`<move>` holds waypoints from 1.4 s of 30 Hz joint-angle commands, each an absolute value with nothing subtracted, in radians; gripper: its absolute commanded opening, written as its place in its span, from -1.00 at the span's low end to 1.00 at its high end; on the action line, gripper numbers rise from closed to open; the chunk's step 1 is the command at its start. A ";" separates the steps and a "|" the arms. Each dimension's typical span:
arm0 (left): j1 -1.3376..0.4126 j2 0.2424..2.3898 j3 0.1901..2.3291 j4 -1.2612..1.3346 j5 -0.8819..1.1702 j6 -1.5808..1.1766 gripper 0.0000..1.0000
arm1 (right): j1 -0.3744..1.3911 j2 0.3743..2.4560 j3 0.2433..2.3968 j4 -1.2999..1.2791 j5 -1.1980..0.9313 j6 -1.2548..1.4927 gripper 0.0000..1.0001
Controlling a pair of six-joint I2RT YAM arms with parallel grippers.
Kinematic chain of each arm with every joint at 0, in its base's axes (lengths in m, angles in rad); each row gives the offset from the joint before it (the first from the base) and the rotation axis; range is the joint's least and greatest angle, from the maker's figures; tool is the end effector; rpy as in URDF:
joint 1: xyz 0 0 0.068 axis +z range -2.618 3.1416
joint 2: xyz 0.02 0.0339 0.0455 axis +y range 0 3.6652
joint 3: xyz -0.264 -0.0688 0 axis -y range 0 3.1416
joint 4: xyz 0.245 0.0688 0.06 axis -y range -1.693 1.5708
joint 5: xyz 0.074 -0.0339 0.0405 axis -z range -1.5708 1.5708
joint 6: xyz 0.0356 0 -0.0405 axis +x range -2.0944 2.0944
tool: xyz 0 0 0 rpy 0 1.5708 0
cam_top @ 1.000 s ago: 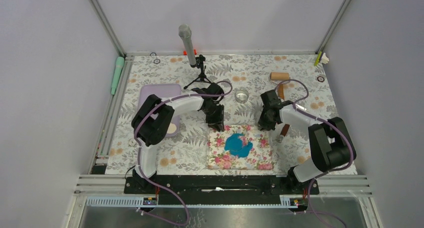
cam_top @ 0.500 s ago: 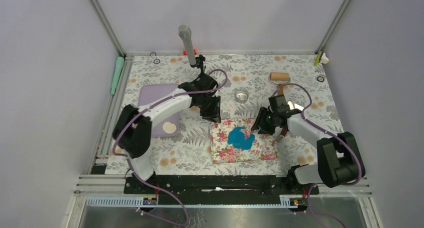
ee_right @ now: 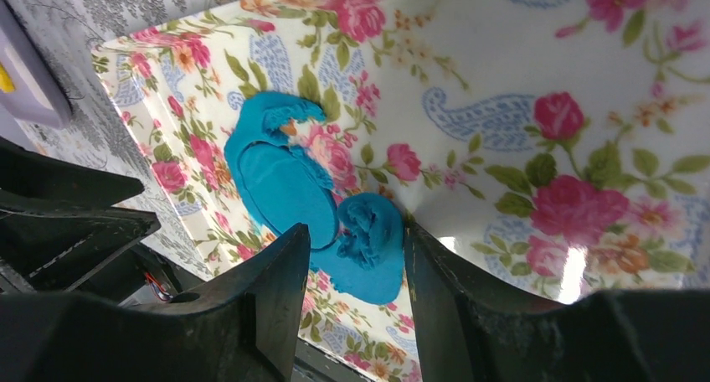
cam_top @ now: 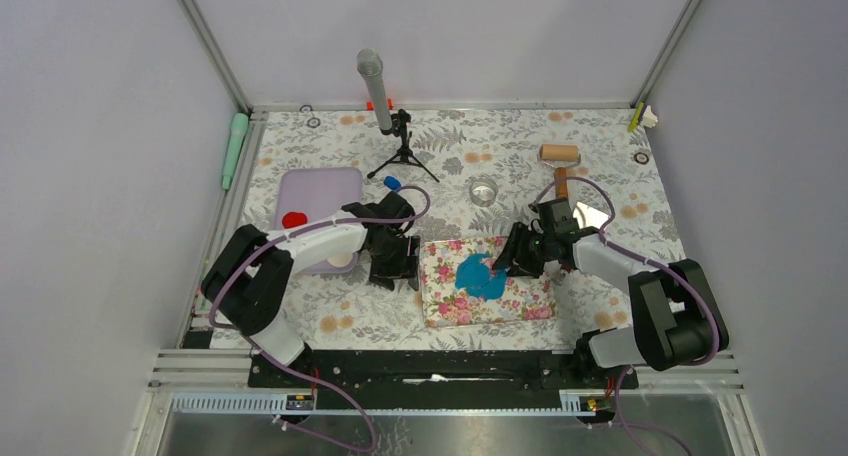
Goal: Roll out the dumpling wrappers from the dough
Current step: Remove the dumpling mold from the work surface.
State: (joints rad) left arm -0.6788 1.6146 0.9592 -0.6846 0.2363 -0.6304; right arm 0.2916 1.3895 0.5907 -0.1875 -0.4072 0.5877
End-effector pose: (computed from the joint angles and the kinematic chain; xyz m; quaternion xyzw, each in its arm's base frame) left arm 0.2183 -0.1868 0.1698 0.0374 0.9858 -0.1625 0.0194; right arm 0.2308 0.0840 0.1505 0.0807 0.9362 0.2953 0.1729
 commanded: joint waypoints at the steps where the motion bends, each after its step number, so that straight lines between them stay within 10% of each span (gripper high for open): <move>1: -0.680 1.641 0.964 -0.595 0.217 -0.650 0.19 | 0.294 1.426 0.581 -0.160 -0.428 0.554 0.06; 7: -0.679 1.705 0.966 -0.574 0.213 -0.655 0.01 | 0.295 1.399 0.565 -0.176 -0.447 0.546 0.04; 12: -0.679 1.711 0.972 -0.577 0.195 -0.676 -1.00 | 0.295 1.330 0.523 -0.192 -0.516 0.554 0.04; 26: -0.674 1.733 0.988 -0.552 0.181 -0.739 -1.00 | 0.391 1.238 0.412 -0.029 -0.634 0.644 0.02; 42: -0.648 1.816 1.107 -0.595 0.195 -0.617 -1.00 | 0.371 1.205 0.639 -0.287 -0.225 0.549 0.14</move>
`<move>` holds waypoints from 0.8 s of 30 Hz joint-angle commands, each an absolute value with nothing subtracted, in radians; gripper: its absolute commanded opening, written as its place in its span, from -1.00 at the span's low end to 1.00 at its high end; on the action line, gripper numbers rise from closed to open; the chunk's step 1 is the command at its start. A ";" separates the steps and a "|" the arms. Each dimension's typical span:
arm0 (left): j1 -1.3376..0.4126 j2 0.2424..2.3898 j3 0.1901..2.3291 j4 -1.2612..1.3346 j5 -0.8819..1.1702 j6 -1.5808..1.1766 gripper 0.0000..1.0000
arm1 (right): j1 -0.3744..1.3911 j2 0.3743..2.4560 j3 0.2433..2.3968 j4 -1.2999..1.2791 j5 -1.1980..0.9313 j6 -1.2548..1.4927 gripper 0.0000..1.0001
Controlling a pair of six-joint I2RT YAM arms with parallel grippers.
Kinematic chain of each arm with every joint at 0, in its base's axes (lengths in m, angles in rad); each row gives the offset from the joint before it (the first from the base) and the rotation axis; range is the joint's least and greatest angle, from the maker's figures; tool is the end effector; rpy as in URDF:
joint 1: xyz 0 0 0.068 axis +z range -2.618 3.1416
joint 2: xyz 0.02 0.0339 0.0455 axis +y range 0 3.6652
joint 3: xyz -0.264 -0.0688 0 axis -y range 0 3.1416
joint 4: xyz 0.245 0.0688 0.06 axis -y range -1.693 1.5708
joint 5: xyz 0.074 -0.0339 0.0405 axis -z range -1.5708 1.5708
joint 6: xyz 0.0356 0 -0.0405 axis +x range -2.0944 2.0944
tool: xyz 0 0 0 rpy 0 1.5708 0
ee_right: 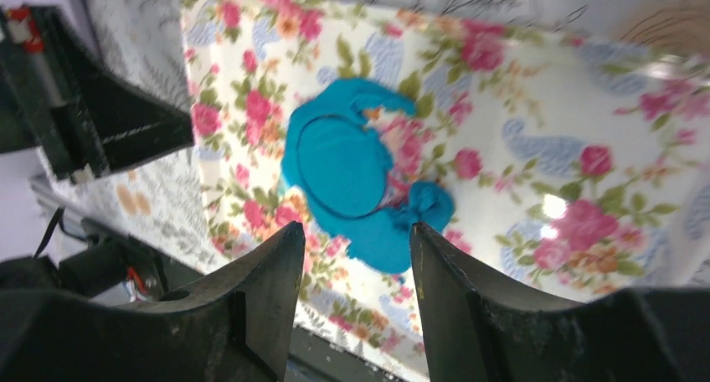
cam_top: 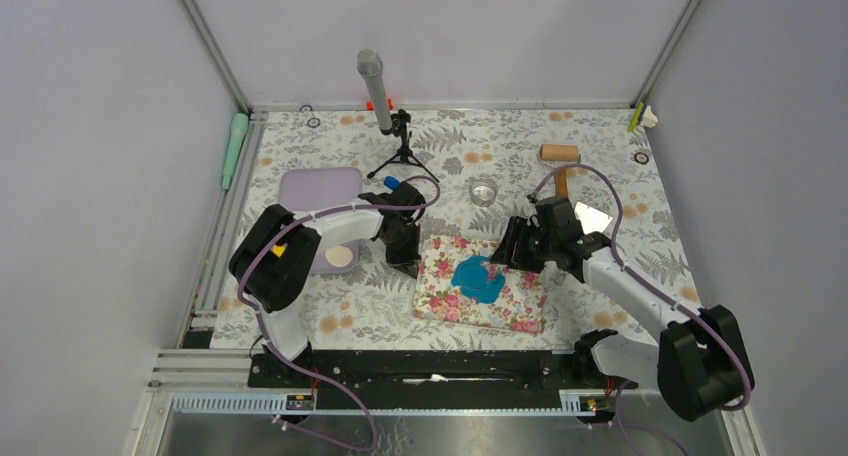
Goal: Roll out the dumpling wrappers from the dough
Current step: Remove the dumpling mold from the work surface.
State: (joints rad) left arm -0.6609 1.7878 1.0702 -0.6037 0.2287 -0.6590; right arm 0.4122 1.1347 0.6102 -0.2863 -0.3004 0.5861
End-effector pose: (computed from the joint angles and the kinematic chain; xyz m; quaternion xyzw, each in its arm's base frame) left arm 0.2538 -0.2075 0.1501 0.0151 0.9857 -0.1652 0.0282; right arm 0.2019 0.0998 0.2037 0.0244 0.9196 0.2976 0.2555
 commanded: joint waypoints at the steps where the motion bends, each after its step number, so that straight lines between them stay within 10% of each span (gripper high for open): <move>1: -0.646 1.818 1.111 -0.595 0.196 -0.613 -1.00 | 0.365 1.232 0.644 -0.268 -0.245 0.543 0.14; 24: -0.630 1.824 1.106 -0.596 0.177 -0.615 -1.00 | 0.362 1.334 0.504 -0.100 -0.440 0.519 0.13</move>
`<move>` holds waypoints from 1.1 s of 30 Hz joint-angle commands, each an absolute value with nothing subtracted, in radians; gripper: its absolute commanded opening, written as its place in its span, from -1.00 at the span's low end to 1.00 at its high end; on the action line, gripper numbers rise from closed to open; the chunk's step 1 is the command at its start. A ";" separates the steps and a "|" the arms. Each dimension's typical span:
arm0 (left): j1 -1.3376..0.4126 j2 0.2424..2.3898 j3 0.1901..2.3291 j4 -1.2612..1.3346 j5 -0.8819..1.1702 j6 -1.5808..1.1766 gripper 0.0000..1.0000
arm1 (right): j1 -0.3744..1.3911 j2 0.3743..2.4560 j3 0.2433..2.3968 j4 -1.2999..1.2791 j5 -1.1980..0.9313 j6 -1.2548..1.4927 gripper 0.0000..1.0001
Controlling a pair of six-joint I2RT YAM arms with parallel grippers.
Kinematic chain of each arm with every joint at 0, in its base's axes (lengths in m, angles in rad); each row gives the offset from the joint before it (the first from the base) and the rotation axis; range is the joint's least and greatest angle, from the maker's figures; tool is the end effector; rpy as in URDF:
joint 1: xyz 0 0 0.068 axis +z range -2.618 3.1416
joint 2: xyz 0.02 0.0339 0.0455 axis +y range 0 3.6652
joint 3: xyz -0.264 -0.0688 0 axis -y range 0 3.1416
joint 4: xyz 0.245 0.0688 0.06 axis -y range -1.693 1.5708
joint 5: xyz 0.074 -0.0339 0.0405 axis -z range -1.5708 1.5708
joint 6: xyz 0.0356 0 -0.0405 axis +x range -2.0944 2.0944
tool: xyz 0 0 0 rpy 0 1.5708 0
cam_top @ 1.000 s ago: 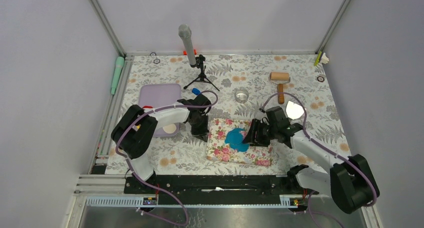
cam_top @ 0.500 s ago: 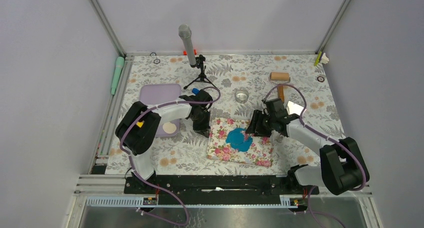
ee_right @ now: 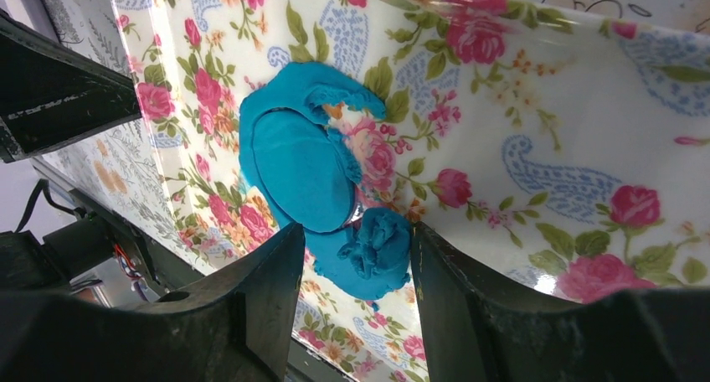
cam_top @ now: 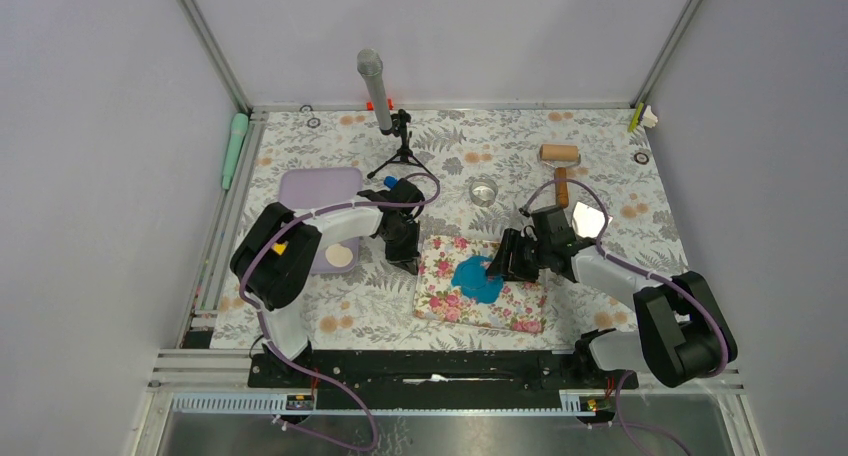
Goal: Roll out the dumpling wrappers from the dough
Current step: Remove the dumpling mold from the work surface.
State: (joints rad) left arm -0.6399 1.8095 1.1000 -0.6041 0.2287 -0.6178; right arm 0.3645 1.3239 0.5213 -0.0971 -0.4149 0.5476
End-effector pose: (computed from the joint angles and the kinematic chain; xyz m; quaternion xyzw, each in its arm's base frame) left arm 0.2639 -0.2065 0.1508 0.0255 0.9850 -0.1665 0.0365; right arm 0.2146 0.0972 0.1515 0.0169 0.9263 0.3165 0.2036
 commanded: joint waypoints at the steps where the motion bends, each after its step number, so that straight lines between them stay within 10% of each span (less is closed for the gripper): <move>1: -0.630 1.826 1.107 -0.596 0.181 -0.620 -1.00 | 0.362 1.335 0.509 -0.103 -0.449 0.514 0.13; 33: -0.628 1.854 1.118 -0.565 0.225 -0.672 -1.00 | 0.567 1.356 0.605 -0.196 -0.643 0.491 -0.04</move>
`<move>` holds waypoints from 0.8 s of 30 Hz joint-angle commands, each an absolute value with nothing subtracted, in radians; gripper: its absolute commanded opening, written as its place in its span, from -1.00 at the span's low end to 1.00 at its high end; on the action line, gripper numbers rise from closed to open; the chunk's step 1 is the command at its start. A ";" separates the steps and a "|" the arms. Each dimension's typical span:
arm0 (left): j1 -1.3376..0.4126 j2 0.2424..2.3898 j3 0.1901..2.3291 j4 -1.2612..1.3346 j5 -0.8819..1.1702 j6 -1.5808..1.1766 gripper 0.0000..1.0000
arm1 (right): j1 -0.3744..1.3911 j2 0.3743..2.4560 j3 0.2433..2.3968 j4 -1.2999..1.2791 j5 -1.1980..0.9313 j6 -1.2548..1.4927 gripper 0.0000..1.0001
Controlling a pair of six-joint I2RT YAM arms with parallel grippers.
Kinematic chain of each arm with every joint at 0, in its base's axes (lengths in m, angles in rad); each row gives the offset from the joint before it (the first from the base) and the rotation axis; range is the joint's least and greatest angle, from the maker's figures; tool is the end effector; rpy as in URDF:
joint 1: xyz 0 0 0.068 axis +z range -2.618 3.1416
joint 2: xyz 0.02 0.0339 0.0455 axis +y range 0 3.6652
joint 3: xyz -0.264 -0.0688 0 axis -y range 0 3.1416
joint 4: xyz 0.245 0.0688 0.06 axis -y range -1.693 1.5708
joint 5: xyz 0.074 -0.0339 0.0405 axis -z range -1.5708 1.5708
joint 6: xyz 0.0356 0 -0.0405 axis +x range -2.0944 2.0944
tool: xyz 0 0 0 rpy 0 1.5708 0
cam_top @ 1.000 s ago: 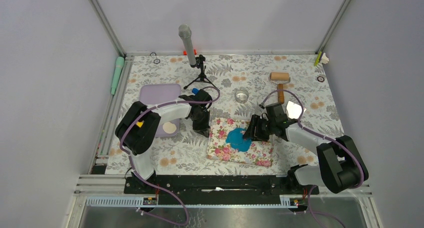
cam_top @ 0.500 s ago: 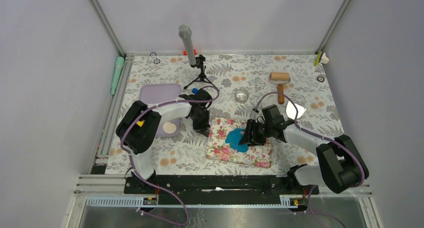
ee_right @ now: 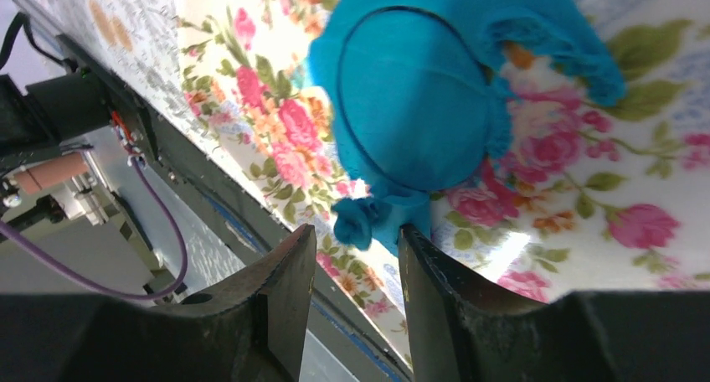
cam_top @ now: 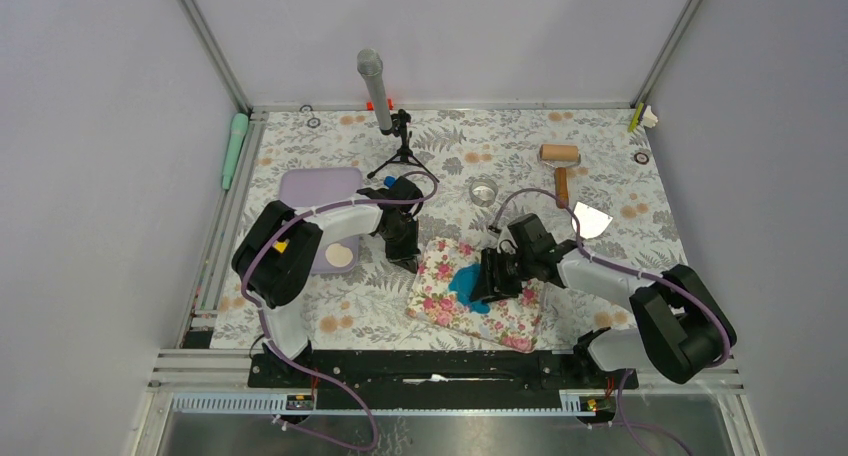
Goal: Roll out the dumpling wrappers from the dough
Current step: Remove the dumpling mold from the work surface.
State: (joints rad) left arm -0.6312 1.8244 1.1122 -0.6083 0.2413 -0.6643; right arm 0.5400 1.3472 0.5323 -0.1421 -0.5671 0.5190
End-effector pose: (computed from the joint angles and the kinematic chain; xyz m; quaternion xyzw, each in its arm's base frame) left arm 0.2677 -0.2062 0.1492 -0.0013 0.9851 -0.1700 0.0268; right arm 0.1901 0.1362 0.1488 -0.0941 0.9143 0.3767 0.1156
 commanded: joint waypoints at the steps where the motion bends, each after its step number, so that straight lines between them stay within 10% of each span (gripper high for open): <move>1: -0.629 1.852 1.116 -0.566 0.223 -0.671 -1.00 | 0.567 1.351 0.617 -0.223 -0.654 0.476 -0.04; 12: -0.619 1.858 1.114 -0.562 0.225 -0.667 -1.00 | 0.565 1.176 0.639 -0.365 -0.408 0.538 -0.10; 17: -0.616 1.852 1.112 -0.561 0.227 -0.662 -1.00 | 0.532 1.154 0.571 -0.386 -0.190 0.692 -0.97; 24: -0.614 1.848 1.100 -0.556 0.228 -0.662 -1.00 | 0.520 1.200 0.508 -0.358 -0.211 0.751 -1.00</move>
